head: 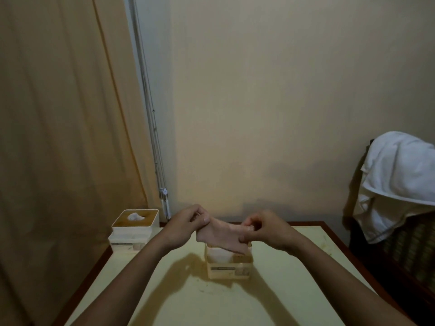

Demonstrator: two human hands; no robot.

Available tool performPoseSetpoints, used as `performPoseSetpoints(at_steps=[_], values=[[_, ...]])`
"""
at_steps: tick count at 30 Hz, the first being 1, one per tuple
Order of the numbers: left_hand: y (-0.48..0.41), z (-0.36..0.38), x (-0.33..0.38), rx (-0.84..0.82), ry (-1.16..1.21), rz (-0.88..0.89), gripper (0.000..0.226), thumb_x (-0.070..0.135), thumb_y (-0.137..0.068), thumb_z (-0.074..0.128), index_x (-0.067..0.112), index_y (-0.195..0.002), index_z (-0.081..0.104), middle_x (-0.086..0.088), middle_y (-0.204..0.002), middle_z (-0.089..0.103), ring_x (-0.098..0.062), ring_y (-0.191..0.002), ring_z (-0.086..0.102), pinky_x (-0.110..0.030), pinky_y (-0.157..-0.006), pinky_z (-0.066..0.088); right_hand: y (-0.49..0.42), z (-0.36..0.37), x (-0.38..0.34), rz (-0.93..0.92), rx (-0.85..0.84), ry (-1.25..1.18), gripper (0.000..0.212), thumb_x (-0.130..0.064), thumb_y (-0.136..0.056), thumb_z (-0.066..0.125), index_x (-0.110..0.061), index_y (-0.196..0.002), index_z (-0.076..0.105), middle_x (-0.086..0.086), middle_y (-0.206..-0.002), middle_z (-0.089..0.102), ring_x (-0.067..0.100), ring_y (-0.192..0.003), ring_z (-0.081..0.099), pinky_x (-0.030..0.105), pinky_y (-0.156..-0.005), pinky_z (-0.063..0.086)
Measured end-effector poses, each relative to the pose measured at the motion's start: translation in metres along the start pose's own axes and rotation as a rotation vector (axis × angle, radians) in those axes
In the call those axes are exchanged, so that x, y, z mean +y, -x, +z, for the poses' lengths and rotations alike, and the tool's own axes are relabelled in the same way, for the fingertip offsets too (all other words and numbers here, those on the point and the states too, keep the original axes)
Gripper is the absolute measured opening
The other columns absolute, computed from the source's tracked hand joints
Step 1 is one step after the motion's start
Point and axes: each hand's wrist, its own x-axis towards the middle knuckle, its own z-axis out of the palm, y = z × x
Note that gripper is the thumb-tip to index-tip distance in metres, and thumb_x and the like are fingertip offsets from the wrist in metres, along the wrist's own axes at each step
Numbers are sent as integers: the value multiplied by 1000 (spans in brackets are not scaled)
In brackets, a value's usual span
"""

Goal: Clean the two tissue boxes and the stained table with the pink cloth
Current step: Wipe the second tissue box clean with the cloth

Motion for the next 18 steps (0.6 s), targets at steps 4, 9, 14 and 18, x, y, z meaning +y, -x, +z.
performPoseSetpoints(at_steps=[4, 9, 14, 18], values=[[2, 2, -8, -14, 127, -33, 14, 20, -96, 61, 8, -102, 64, 4, -73, 58, -8, -69, 51, -20, -62, 41, -4, 6, 9, 20, 84, -264, 13, -21, -91, 70, -10, -85, 64, 9, -83, 67, 15, -81, 61, 35, -79, 49], [1, 13, -31, -101, 193, -79, 16, 21, -90, 70, 16, -105, 71, -8, -89, 71, -10, -83, 61, -27, -74, 48, -8, 34, 21, 149, 110, -641, 13, -25, -97, 66, -13, -103, 65, 12, -104, 71, 23, -89, 71, 43, -74, 62], [3, 37, -64, -96, 165, -131, 12, 16, -88, 70, 8, -97, 72, -15, -98, 70, -12, -86, 65, -24, -76, 54, -17, 65, 56, 142, 194, -370, 33, -14, -70, 88, -20, -98, 70, 3, -90, 74, 24, -84, 73, 45, -68, 64], [2, 55, -95, -154, 44, -180, 10, 19, -84, 74, 17, -94, 74, -2, -93, 72, -9, -80, 68, -21, -72, 55, -29, 80, 79, 7, 269, -150, 28, -1, -71, 79, -25, -74, 66, -8, -73, 70, 8, -67, 66, 27, -55, 54]])
